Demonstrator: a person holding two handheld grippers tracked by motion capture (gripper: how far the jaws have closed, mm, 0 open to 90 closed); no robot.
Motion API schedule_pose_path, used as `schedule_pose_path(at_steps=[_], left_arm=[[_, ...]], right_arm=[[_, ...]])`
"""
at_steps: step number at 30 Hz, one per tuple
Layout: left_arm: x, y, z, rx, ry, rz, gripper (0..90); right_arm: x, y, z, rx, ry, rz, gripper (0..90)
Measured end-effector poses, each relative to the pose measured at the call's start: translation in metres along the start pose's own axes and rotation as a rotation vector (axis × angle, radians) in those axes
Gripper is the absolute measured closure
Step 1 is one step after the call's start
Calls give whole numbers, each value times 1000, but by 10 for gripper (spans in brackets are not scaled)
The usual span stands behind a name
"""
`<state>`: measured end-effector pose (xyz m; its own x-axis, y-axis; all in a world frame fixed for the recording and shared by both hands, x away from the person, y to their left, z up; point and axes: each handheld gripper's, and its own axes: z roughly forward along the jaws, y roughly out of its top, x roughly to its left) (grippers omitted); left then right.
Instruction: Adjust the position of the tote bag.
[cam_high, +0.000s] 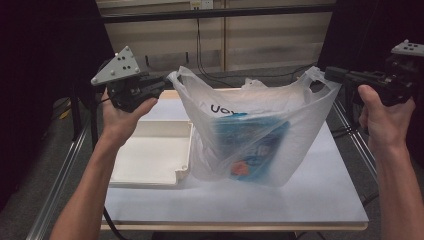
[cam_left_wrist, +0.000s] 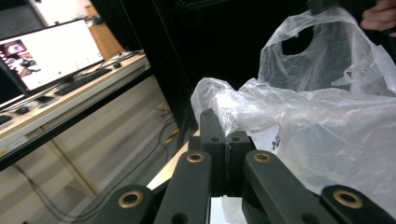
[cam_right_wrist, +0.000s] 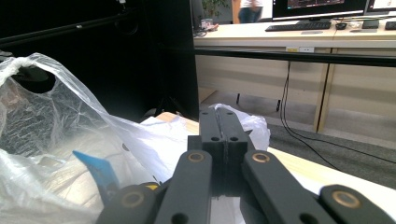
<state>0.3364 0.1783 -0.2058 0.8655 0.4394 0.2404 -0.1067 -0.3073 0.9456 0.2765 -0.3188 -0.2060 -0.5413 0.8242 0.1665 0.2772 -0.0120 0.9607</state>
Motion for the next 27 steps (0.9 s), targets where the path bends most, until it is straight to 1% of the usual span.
schedule_pose_path(at_steps=[2,5,8,9,10,11,13,14,15,17,18,19,20,21,22,23,24,25,26,27], left_arm=[[-4,-5,-2,1,-14,-17,900],[-9,-14,0,10,-26,-26,900],[-10,-25,2,15,-61,-67,900],[-10,-28,2,7,-61,-77,900],[-9,-31,1,7,-70,-83,900],[-9,-35,0,-1,-72,-99,900],[-10,-40,-1,-17,-83,-116,900],[-11,-43,-3,-22,-95,-118,900],[-12,-47,-3,-26,-94,-128,900],[-13,-51,-5,-27,-97,-130,900],[-14,-54,-5,-31,-107,-146,900],[-14,-58,-5,-37,-108,-164,900],[-14,-61,-5,-34,-108,-165,900],[-14,-65,-5,-31,-105,-175,900],[-13,-69,-4,-29,-111,-181,900],[-14,-72,-4,-25,-112,-187,900],[-14,-74,-5,-22,-111,-184,900],[-15,-78,-5,-14,-103,-183,900],[-15,-79,-5,-12,-105,-187,900],[-16,-82,-4,-14,-107,-198,900]], right_arm=[[1,-4,-3,-2,9,7,900],[5,-13,-4,11,13,-9,900],[10,-19,-5,6,19,-6,900],[10,-21,-7,5,25,-4,900],[10,-23,-7,5,30,-1,900],[10,-25,-8,0,35,0,900],[10,-29,-9,-2,34,6,900],[10,-31,-10,-7,38,7,900],[10,-35,-11,-11,41,7,900],[12,-40,-12,-21,45,5,900],[13,-43,-12,-21,45,1,900],[14,-45,-13,-18,41,-2,900],[15,-48,-13,-19,46,2,900],[14,-50,-14,-23,57,9,900],[12,-54,-14,-32,79,29,900],[10,-57,-14,-35,83,41,900],[9,-61,-14,-33,70,46,900],[7,-63,-14,-33,73,50,900],[6,-69,-14,-32,76,63,900],[5,-70,-13,-35,79,64,900]])
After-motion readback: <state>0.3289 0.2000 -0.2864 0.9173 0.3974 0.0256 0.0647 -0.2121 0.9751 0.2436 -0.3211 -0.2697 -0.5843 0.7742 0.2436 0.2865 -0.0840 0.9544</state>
